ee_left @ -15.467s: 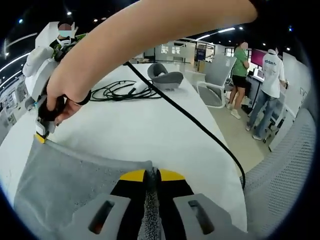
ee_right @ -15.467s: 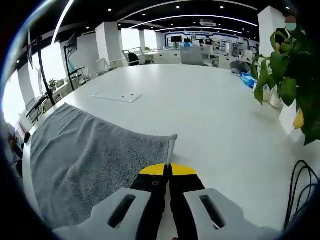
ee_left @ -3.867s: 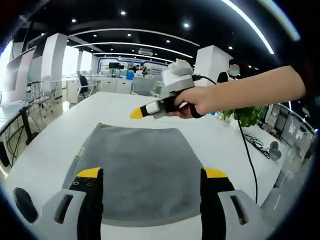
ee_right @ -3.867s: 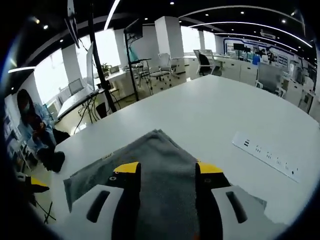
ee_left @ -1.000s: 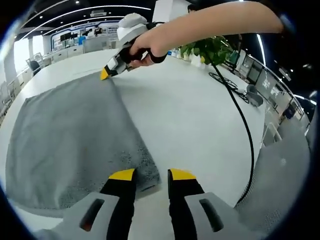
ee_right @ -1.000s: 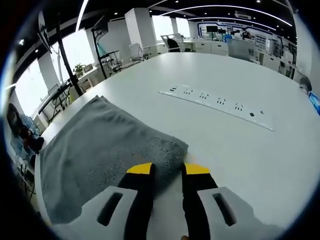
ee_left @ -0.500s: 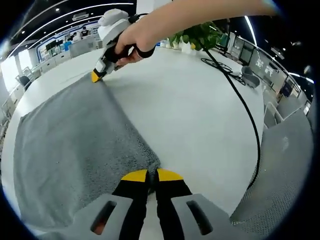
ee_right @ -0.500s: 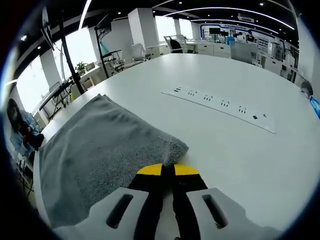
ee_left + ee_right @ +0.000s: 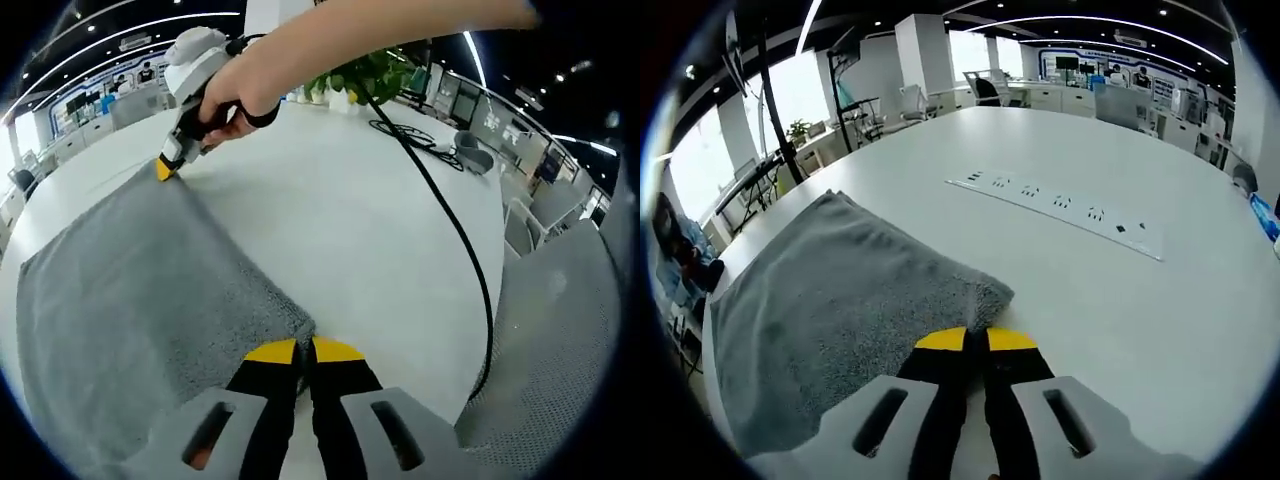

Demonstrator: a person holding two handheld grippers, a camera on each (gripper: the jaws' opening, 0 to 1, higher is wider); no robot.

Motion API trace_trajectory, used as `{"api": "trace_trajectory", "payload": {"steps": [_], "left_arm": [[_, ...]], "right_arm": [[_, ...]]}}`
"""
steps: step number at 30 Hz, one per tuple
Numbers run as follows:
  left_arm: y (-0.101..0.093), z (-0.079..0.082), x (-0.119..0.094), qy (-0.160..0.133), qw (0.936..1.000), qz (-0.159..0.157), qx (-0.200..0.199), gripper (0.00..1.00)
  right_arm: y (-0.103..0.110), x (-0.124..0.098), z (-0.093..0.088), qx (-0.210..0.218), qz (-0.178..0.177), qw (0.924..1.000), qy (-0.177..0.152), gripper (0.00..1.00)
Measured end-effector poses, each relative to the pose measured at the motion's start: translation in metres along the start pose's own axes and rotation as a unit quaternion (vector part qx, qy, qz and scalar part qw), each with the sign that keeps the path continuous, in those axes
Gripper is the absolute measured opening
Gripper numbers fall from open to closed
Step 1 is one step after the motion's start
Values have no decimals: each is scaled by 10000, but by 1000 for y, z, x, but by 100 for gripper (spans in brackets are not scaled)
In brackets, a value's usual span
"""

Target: Fold the towel on the table until its edges align and the towel forms a compact rectangular stack.

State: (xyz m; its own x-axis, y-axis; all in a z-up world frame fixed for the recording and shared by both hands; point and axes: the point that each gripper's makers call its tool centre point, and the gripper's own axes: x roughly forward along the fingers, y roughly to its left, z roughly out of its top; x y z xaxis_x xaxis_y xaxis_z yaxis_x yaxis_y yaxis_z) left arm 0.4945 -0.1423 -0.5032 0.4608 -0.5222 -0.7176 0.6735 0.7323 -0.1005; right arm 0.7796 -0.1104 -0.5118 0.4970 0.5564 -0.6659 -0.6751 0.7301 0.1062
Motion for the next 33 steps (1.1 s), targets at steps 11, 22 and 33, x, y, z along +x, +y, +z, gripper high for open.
{"api": "trace_trajectory", "payload": {"steps": [11, 22, 33], "left_arm": [[-52, 27, 23, -44, 9884, -1036, 1108, 4], [-87, 43, 43, 34, 9634, -1724, 2055, 4], [-96, 43, 53, 76, 9602, -1820, 2119, 5]], "right_arm": [[-50, -46, -34, 217, -360, 9991, 67, 2], [-82, -75, -53, 61, -623, 9979, 158, 2], [-92, -81, -62, 18, -717, 9972, 195, 3]]}}
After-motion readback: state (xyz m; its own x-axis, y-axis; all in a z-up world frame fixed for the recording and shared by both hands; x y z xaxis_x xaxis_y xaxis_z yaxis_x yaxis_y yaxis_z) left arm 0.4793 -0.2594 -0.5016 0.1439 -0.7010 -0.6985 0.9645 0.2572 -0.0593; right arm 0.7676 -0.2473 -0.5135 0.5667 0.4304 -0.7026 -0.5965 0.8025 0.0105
